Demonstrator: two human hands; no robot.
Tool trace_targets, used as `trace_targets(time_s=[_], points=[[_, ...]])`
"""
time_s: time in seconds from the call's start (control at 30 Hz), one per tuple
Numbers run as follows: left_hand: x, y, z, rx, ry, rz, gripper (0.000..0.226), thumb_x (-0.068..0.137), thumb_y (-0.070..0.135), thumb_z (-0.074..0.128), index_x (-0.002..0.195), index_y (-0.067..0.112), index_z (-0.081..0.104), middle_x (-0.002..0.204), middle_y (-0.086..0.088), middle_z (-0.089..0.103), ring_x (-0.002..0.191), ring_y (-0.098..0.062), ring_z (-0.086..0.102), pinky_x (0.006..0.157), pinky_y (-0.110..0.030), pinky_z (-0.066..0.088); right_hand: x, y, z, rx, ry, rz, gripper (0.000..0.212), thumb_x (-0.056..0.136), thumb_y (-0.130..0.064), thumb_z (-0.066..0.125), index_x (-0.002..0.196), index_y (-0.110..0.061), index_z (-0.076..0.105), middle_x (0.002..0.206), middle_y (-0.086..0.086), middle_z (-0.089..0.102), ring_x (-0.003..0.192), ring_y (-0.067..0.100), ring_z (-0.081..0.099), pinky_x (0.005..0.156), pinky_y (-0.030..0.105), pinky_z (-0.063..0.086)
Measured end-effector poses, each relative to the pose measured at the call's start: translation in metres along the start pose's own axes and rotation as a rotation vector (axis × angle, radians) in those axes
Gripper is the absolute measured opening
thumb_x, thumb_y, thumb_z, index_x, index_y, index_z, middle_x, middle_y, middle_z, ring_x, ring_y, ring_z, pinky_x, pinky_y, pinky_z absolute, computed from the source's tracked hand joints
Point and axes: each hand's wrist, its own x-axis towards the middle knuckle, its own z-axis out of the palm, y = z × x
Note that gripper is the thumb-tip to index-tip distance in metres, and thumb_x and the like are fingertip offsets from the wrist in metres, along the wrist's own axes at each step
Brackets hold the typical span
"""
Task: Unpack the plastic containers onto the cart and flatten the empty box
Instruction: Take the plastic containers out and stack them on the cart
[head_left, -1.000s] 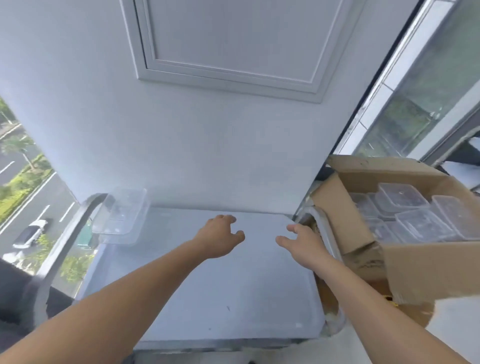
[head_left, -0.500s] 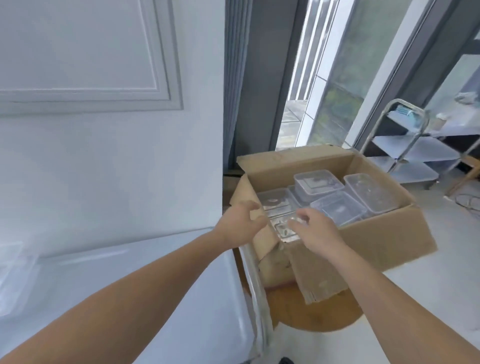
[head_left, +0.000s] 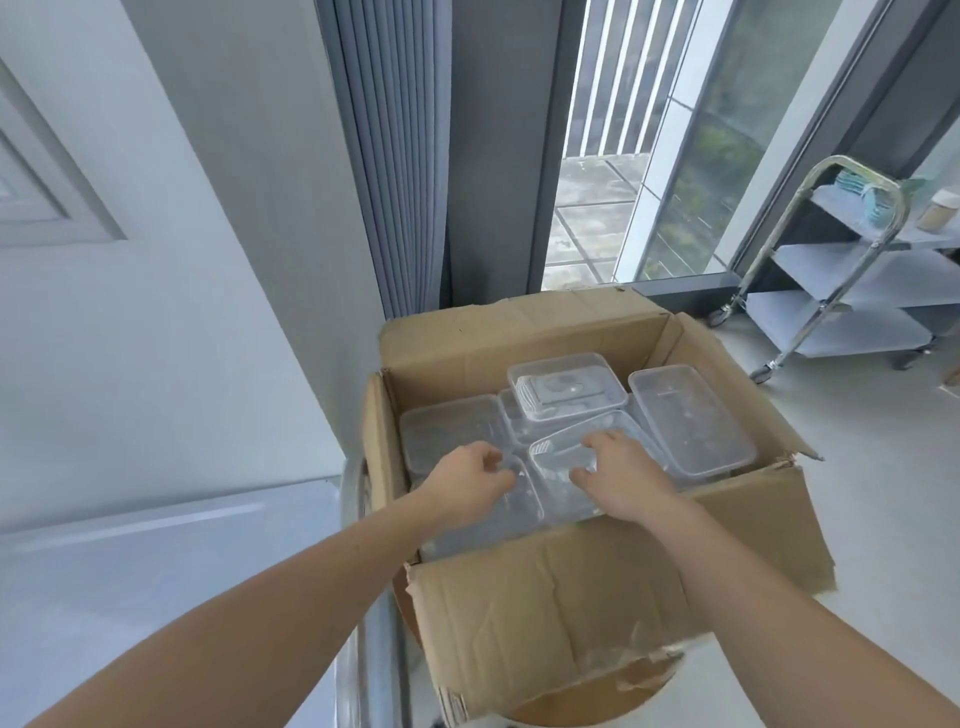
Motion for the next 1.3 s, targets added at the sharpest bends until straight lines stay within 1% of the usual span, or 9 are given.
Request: trace_targets(time_s=[0.17, 0.27, 0.37, 0.67, 0.77, 0.83, 1.07, 1.23, 1.3], points=[[0.019, 0.006, 0.006, 0.013, -0.032, -0.042, 0.044, 0.097, 0.032, 0.057, 0.135, 0.01, 0.051, 0.131, -0.006, 0.057, 0.115, -0.021, 0.057, 0.096, -0.033, 0.048, 0.01, 0.015, -0.009, -0.122, 0.018, -0.007, 0.057, 0.095, -0.038, 0.057, 0.147, -0.019, 0.042, 0.151, 0.003, 0.042, 0.137, 0.025, 0.039, 0.107, 0.039, 0.039], [0.032, 0.009, 0.014, -0.003, -0.054, -0.067, 0.014, 0.096, 0.03, 0.059, 0.094, 0.018, 0.054, 0.098, -0.002, 0.055, 0.086, -0.018, 0.054, 0.077, -0.03, 0.044, 0.007, 0.022, -0.015, -0.12, -0.002, 0.013, 0.059, 0.095, -0.039, 0.057, 0.148, -0.019, 0.041, 0.154, 0.001, 0.038, 0.139, 0.025, 0.037, 0.109, 0.04, 0.037], [0.046, 0.014, 0.024, -0.054, -0.054, -0.078, 0.032, 0.093, 0.028, 0.061, 0.069, 0.017, 0.042, 0.069, 0.0, 0.044, 0.059, -0.014, 0.042, 0.057, -0.028, 0.035, 0.007, 0.028, -0.019, -0.094, 0.021, 0.029, 0.06, 0.095, -0.039, 0.059, 0.148, -0.019, 0.042, 0.151, 0.004, 0.042, 0.138, 0.027, 0.038, 0.111, 0.044, 0.037], [0.08, 0.026, 0.046, -0.244, -0.014, -0.358, 0.034, 0.091, 0.034, 0.062, 0.075, 0.013, 0.041, 0.063, -0.006, 0.04, 0.056, -0.022, 0.043, 0.043, -0.023, 0.032, 0.065, 0.044, -0.043, -0.063, 0.009, -0.092, 0.056, 0.095, -0.035, 0.057, 0.145, -0.013, 0.045, 0.145, 0.008, 0.045, 0.135, 0.029, 0.04, 0.107, 0.041, 0.039], [0.095, 0.035, 0.047, -0.236, 0.133, -0.373, 0.036, 0.088, 0.037, 0.065, 0.072, 0.012, 0.045, 0.058, -0.004, 0.042, 0.049, -0.019, 0.043, 0.049, -0.025, 0.037, 0.096, 0.047, -0.055, -0.046, 0.007, -0.152, 0.051, 0.096, -0.035, 0.057, 0.139, -0.009, 0.048, 0.139, 0.012, 0.047, 0.125, 0.03, 0.048, 0.1, 0.039, 0.043], [0.103, 0.042, 0.046, -0.246, 0.212, -0.376, 0.034, 0.087, 0.041, 0.064, 0.085, 0.01, 0.051, 0.065, -0.002, 0.046, 0.055, -0.017, 0.045, 0.051, -0.026, 0.037, 0.118, 0.044, -0.062, 0.011, 0.032, -0.169, 0.052, 0.096, -0.034, 0.058, 0.138, -0.005, 0.048, 0.138, 0.015, 0.047, 0.12, 0.031, 0.051, 0.097, 0.038, 0.044], [0.114, 0.054, 0.042, -0.385, 0.271, -0.409, 0.027, 0.087, 0.038, 0.057, 0.084, 0.013, 0.048, 0.076, -0.002, 0.043, 0.073, -0.02, 0.048, 0.061, -0.031, 0.035, 0.169, 0.022, -0.07, -0.016, -0.04, -0.063, 0.053, 0.092, -0.038, 0.065, 0.127, -0.003, 0.046, 0.125, 0.017, 0.055, 0.111, 0.033, 0.057, 0.077, 0.032, 0.04], [0.121, 0.053, 0.046, -0.457, 0.315, -0.408, 0.024, 0.09, 0.035, 0.059, 0.082, 0.013, 0.053, 0.081, -0.002, 0.05, 0.071, -0.019, 0.049, 0.066, -0.031, 0.04, 0.178, 0.019, -0.069, 0.044, -0.026, -0.053, 0.058, 0.088, -0.034, 0.073, 0.128, -0.003, 0.046, 0.13, 0.016, 0.051, 0.113, 0.035, 0.056, 0.082, 0.036, 0.045], [0.116, 0.052, 0.043, -0.542, 0.399, -0.381, 0.02, 0.09, 0.032, 0.061, 0.098, 0.013, 0.06, 0.089, -0.002, 0.058, 0.072, -0.017, 0.053, 0.067, -0.031, 0.045, 0.175, 0.018, -0.07, 0.112, 0.011, -0.08, 0.066, 0.085, -0.036, 0.075, 0.135, -0.006, 0.045, 0.135, 0.015, 0.046, 0.116, 0.034, 0.054, 0.087, 0.037, 0.045]])
